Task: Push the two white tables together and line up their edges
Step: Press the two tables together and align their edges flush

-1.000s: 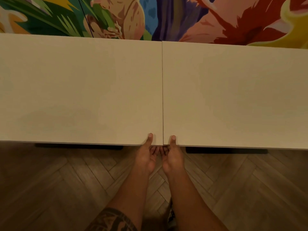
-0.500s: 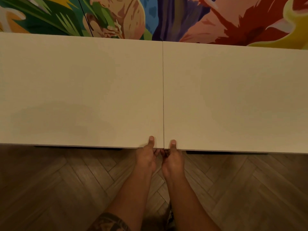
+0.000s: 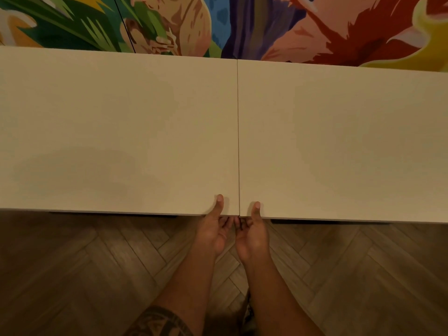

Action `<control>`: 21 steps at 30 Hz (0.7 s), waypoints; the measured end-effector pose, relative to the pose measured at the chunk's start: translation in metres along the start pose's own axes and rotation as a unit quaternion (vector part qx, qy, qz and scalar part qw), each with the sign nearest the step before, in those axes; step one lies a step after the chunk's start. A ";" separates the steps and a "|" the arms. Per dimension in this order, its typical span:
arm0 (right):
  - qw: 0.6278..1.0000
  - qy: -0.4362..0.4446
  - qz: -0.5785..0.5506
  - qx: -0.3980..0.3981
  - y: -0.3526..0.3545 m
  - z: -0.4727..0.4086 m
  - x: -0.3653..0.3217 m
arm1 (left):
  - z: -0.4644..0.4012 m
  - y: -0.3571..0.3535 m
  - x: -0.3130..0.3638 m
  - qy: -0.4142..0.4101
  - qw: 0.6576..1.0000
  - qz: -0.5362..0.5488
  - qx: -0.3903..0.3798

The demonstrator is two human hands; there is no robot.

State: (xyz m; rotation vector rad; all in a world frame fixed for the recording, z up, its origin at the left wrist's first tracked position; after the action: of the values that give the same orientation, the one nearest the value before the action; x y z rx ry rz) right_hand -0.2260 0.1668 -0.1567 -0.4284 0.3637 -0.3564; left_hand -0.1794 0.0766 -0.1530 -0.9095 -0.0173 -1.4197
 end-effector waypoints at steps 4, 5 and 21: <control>1.000 0.001 0.004 0.014 0.003 -0.001 0.001 | 0.000 0.003 -0.004 0.002 1.000 -0.006 0.027; 1.000 0.001 0.006 0.017 0.004 -0.002 0.001 | 0.000 0.004 -0.005 -0.001 0.999 -0.006 0.034; 0.999 0.019 0.039 0.033 0.005 -0.001 0.000 | 0.002 0.009 -0.007 -0.009 0.998 -0.017 0.053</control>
State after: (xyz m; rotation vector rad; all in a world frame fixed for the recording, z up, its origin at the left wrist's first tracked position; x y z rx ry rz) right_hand -0.2248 0.1703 -0.1599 -0.3417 0.4040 -0.3003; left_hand -0.1724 0.0828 -0.1595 -0.8366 -0.1207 -1.4287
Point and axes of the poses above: each hand's wrist, its own z-axis away from the middle knuckle, its own y-axis out of the back of the hand, x = y × z, the point moved 7 cm from there along -z, towards the middle knuckle, and after that the axes turned 13 degrees about -y, right-handed, at the moved point
